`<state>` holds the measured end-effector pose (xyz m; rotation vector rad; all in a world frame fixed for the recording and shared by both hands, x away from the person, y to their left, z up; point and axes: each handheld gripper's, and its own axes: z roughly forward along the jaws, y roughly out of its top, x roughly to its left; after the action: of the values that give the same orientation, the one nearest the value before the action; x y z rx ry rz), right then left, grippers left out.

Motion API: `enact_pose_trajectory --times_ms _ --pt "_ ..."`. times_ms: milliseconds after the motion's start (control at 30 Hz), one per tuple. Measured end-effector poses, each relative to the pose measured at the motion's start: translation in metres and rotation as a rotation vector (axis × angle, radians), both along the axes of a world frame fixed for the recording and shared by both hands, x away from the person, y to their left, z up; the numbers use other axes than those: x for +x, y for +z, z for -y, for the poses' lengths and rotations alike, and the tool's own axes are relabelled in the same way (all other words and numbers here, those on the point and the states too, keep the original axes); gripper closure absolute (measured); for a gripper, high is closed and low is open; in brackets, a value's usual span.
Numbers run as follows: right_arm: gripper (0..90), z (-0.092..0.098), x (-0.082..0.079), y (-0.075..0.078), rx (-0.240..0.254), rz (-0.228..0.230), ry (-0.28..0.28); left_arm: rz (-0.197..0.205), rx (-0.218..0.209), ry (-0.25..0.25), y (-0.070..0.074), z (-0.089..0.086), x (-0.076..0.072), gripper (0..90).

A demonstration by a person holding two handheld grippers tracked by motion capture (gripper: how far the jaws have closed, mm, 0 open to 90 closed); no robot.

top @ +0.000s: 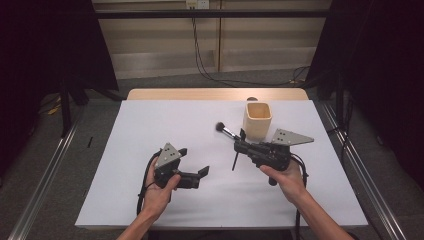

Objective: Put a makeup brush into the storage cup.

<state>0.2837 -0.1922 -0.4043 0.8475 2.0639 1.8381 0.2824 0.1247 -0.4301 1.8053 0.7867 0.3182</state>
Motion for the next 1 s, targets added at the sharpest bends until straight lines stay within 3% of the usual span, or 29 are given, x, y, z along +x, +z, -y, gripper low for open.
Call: enact_pose_trajectory --times_ms 333,667,1000 --pt "86.3 0.009 -0.003 0.001 0.0 0.001 -0.027 0.04 0.028 0.047 0.0 -0.021 -0.002 2.8" --pt "86.3 0.021 -0.007 -0.006 -0.012 -0.01 -0.052 0.068 -0.014 0.096 0.0 -0.044 -0.006 2.7" --pt "86.3 0.037 -0.011 -0.007 -0.005 -0.013 -0.09 0.097 -0.02 0.132 0.001 -0.065 -0.012 2.4"
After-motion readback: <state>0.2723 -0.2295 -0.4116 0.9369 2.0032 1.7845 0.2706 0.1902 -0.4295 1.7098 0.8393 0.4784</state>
